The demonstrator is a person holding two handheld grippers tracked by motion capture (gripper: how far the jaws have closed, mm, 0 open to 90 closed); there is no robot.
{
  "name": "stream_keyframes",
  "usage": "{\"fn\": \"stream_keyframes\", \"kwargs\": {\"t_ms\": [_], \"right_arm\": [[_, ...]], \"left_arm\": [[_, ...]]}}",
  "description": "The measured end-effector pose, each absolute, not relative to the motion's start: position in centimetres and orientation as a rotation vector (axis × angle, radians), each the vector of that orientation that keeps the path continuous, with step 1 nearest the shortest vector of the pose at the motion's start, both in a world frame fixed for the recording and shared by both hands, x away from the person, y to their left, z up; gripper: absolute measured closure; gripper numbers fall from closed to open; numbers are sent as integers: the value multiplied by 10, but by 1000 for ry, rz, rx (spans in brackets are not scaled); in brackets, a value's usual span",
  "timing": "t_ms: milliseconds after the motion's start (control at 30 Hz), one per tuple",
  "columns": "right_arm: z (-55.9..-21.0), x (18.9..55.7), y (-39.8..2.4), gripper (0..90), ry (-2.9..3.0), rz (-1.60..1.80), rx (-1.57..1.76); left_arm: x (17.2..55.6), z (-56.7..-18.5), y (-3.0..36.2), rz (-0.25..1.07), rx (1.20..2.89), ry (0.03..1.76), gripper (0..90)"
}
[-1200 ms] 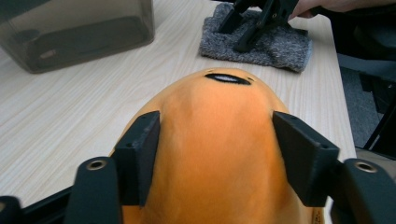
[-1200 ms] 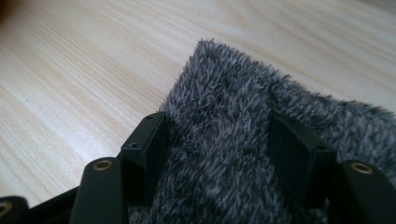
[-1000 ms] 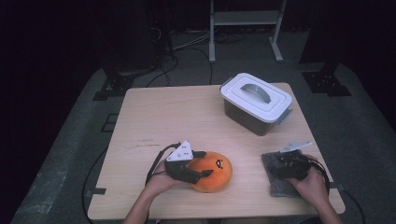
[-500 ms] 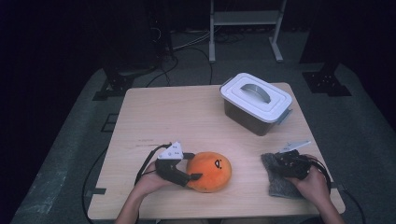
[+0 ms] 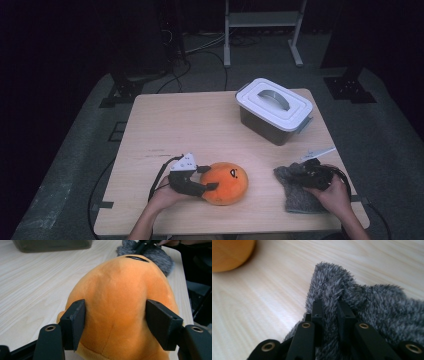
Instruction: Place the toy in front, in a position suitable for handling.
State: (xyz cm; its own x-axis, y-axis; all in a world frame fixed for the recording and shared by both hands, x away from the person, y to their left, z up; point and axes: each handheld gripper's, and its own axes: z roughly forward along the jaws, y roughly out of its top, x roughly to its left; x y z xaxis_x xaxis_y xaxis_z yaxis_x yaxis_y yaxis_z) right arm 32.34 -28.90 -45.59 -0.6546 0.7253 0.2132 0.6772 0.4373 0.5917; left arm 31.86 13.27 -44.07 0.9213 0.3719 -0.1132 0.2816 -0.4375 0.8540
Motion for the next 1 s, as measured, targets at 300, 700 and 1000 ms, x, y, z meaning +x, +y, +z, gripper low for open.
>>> {"fn": "stream_keyframes", "kwargs": {"t_ms": [300, 700, 1000], "right_arm": [[-396, 306, -230, 779, 2581, 1381, 923], [-404, 300, -166, 771, 2648, 1399, 735], [-432, 312, -204, 765, 2665, 1285, 926]], "left_arm": [[314, -438, 120, 157, 2061, 443, 323], [308, -434, 113, 194, 2085, 399, 301], [309, -433, 117, 175, 2093, 404, 291]]}}
